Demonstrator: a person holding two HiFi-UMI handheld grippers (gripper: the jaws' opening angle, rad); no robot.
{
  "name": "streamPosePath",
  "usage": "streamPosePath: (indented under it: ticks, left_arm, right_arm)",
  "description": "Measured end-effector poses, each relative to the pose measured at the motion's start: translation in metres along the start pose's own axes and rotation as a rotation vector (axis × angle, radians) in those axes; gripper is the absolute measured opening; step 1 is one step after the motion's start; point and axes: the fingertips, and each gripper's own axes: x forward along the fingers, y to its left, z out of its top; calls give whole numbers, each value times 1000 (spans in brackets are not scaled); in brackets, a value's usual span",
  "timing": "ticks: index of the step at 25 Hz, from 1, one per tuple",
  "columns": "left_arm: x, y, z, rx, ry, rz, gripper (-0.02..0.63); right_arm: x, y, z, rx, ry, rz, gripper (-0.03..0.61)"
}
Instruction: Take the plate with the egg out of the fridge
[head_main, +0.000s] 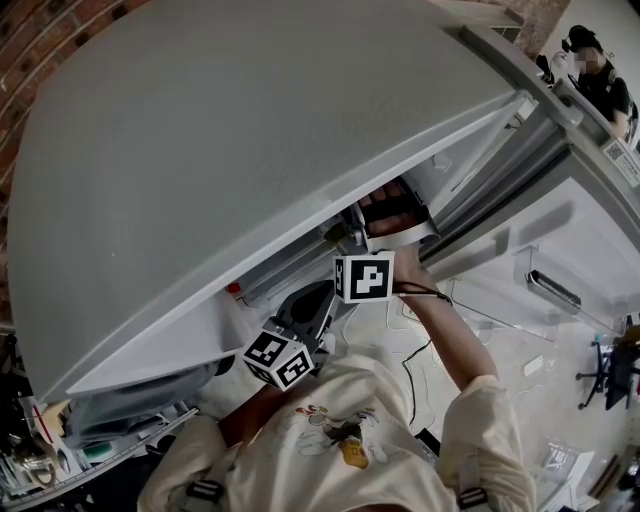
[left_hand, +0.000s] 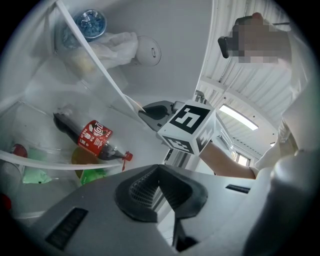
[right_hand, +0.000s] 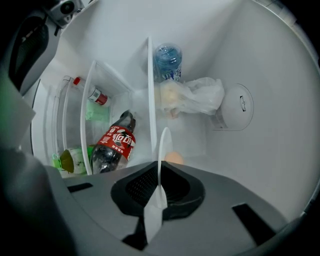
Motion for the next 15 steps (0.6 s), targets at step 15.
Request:
streamPosePath:
  ticks: [15]
  left_arm:
    - [-1, -3, -4, -3, 3, 3, 9]
  right_arm:
    - [-25, -1, -1, 22, -38, -94, 18]
